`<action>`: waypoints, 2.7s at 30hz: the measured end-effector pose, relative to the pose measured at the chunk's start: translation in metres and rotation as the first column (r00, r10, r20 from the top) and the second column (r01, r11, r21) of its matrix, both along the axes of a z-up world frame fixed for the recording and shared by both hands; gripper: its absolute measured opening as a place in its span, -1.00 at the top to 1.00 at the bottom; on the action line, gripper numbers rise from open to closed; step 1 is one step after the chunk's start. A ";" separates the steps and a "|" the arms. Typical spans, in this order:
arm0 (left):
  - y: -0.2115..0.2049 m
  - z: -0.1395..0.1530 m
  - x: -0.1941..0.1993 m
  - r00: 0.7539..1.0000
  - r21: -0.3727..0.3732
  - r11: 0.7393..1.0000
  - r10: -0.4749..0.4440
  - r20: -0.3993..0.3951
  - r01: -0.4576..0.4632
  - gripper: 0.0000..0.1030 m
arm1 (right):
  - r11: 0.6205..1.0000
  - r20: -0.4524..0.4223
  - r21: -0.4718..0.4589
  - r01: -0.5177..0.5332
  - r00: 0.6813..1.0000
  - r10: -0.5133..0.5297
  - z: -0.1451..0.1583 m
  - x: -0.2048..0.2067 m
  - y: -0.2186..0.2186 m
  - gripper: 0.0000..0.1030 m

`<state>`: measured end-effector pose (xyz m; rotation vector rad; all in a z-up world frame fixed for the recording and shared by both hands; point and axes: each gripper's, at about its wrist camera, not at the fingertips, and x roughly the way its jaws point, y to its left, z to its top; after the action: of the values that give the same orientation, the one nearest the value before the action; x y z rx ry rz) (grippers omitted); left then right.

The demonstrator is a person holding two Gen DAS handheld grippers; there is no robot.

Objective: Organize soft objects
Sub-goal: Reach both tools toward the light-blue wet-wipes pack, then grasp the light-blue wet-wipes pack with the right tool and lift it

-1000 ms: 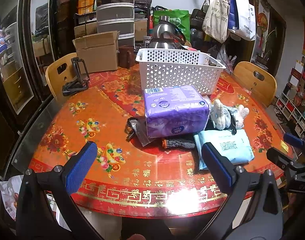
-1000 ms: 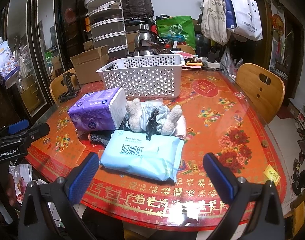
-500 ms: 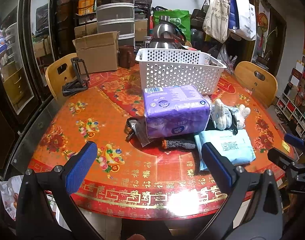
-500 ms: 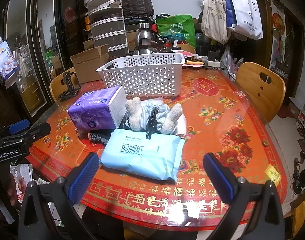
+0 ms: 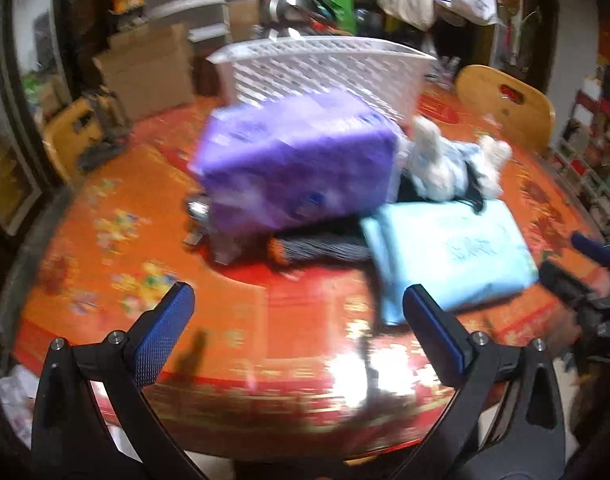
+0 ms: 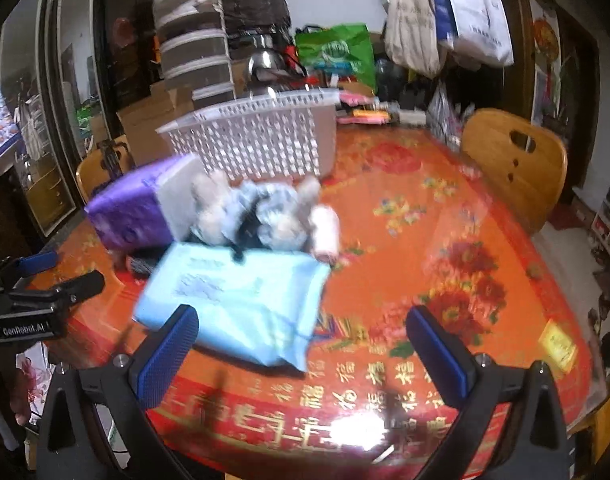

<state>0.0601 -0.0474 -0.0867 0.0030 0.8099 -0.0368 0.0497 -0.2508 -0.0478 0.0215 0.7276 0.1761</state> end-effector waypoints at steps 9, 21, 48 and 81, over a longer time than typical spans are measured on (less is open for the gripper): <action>-0.033 -0.031 0.004 0.991 -0.031 0.992 -0.124 0.040 0.125 -0.99 | 0.998 -0.041 0.009 -0.065 0.997 0.065 -0.027 0.000 -0.001 -0.72; -0.048 -0.052 0.011 0.967 -0.097 0.963 -0.248 0.054 0.253 -0.25 | 0.987 -0.040 0.033 -0.159 0.986 0.160 -0.039 0.004 0.006 -0.21; -0.039 -0.031 -0.021 0.959 -0.112 0.957 -0.254 0.123 0.267 0.72 | 0.982 0.035 -0.011 -0.187 0.982 0.187 -0.022 -0.013 0.028 0.74; -0.030 0.009 -0.024 0.955 -0.107 0.956 -0.258 0.150 0.275 0.74 | 0.977 0.090 -0.024 -0.212 0.973 0.213 0.009 -0.017 0.035 0.82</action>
<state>0.0360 -0.0773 -0.0776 -0.0054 0.6665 -0.3411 0.0326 -0.2162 -0.0383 -0.0778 0.6385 0.3749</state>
